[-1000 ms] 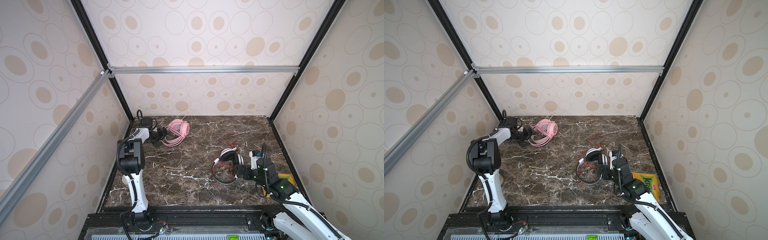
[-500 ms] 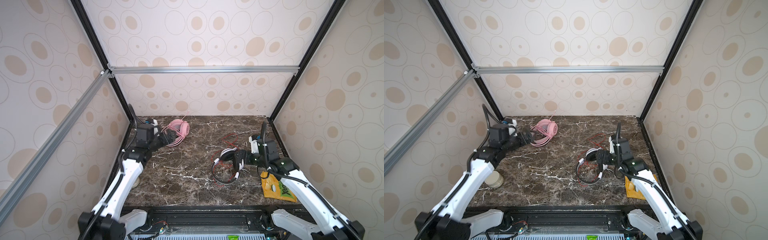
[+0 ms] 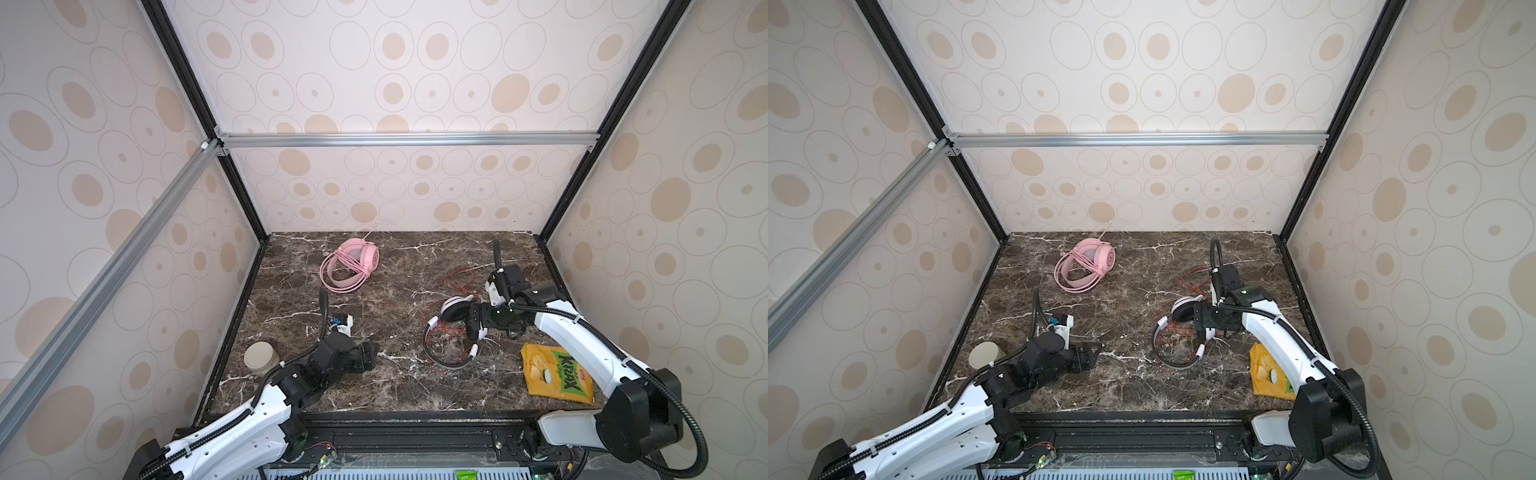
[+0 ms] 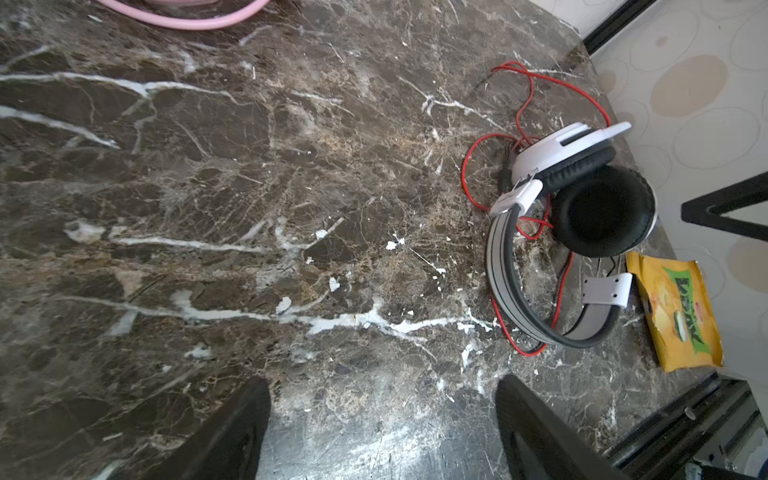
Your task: Wrap the headphones
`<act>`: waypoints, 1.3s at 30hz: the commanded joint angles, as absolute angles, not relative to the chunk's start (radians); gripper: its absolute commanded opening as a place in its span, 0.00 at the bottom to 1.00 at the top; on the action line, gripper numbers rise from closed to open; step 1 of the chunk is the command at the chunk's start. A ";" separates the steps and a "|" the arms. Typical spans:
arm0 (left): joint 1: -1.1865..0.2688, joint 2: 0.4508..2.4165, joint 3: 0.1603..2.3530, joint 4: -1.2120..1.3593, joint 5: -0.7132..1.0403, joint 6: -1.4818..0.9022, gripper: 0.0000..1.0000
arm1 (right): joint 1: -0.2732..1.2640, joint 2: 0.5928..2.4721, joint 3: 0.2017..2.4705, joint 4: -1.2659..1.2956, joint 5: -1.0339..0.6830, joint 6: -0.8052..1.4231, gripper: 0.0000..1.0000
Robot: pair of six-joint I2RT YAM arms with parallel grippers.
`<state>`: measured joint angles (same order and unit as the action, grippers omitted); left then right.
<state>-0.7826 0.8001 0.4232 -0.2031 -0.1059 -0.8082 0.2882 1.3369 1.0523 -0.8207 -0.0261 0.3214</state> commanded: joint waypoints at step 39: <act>-0.950 1.315 0.924 -0.292 -0.068 -0.959 0.85 | 0.490 1.174 0.933 -0.466 0.208 0.732 0.21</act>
<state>-0.9337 1.2682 0.8688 -0.2241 -0.0982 -0.8703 0.4488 1.2179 0.9363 -0.5625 0.1097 0.6292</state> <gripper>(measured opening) 0.851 0.396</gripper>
